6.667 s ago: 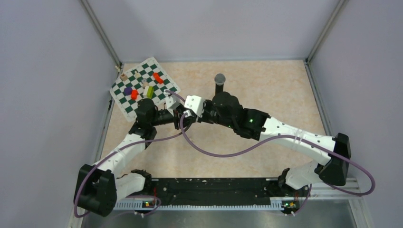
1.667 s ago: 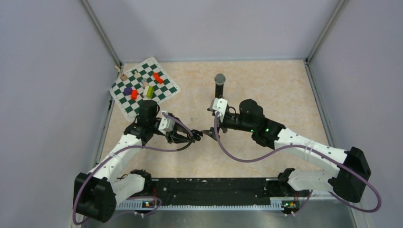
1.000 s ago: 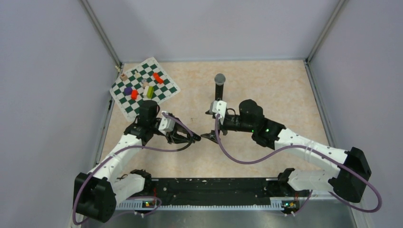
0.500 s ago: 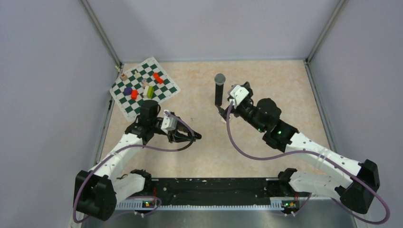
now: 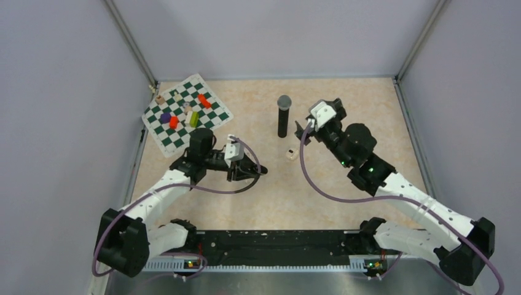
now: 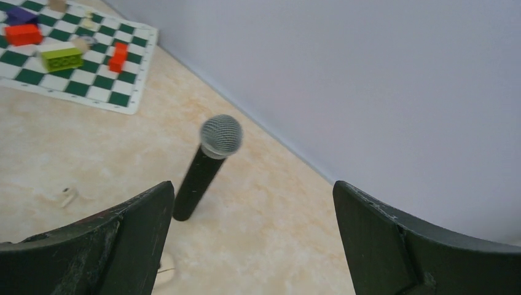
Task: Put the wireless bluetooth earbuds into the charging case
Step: Place the charging case at the center of the board.
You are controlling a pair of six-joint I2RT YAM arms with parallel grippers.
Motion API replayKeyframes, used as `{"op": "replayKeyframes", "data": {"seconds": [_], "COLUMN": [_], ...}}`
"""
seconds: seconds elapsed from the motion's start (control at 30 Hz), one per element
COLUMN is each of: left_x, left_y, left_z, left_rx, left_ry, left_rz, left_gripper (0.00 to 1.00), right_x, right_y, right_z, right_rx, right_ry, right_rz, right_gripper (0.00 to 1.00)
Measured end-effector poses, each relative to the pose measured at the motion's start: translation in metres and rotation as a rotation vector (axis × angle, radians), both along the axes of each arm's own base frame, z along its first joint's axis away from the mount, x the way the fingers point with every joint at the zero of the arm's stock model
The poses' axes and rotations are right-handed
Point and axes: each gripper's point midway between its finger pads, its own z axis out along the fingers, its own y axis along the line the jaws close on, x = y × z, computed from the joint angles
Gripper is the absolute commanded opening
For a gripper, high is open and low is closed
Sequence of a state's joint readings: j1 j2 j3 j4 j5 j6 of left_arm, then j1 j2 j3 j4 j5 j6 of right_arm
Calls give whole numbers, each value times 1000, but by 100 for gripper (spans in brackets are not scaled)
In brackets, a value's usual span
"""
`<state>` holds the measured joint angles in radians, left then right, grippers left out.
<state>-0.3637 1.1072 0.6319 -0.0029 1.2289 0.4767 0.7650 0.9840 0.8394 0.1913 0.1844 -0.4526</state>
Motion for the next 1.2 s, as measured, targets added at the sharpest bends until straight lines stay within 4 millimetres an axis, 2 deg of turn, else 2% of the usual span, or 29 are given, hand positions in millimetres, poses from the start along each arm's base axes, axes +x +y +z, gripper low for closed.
{"op": "replayKeyframes", "data": {"seconds": [0.13,0.27,0.33,0.47,0.53,0.6,0.73,0.9,1.07,1.2], "left_x": [8,23,36,71,84,89,82,77,92,102], "left_y": [-19,-48,-64,-103,-126,-144,-170,-201,-229,-240], "left_z": [-15,-19,-19,-31,-46,-61,-92,-110,-119,-134], "left_rx": [104,229,292,446,528,588,677,704,670,668], "left_ry": [34,47,53,86,118,150,230,320,401,449], "left_rz": [21,22,26,54,66,74,88,132,198,229], "left_gripper": [0,0,0,0,0,0,0,0,0,0], "right_x": [11,0,-5,-5,-1,1,2,-10,-13,-12], "right_y": [-41,-82,-106,-161,-184,-204,-230,-250,-253,-253], "right_z": [19,43,51,48,41,32,15,27,34,31], "right_rx": [-25,-46,-39,-12,5,14,18,87,121,119], "right_ry": [-32,-108,-149,-175,-173,-166,-147,-213,-250,-243], "right_rz": [-119,-201,-257,-443,-540,-628,-747,-843,-856,-854], "right_gripper": [99,99,99,99,99,99,99,99,99,99]}}
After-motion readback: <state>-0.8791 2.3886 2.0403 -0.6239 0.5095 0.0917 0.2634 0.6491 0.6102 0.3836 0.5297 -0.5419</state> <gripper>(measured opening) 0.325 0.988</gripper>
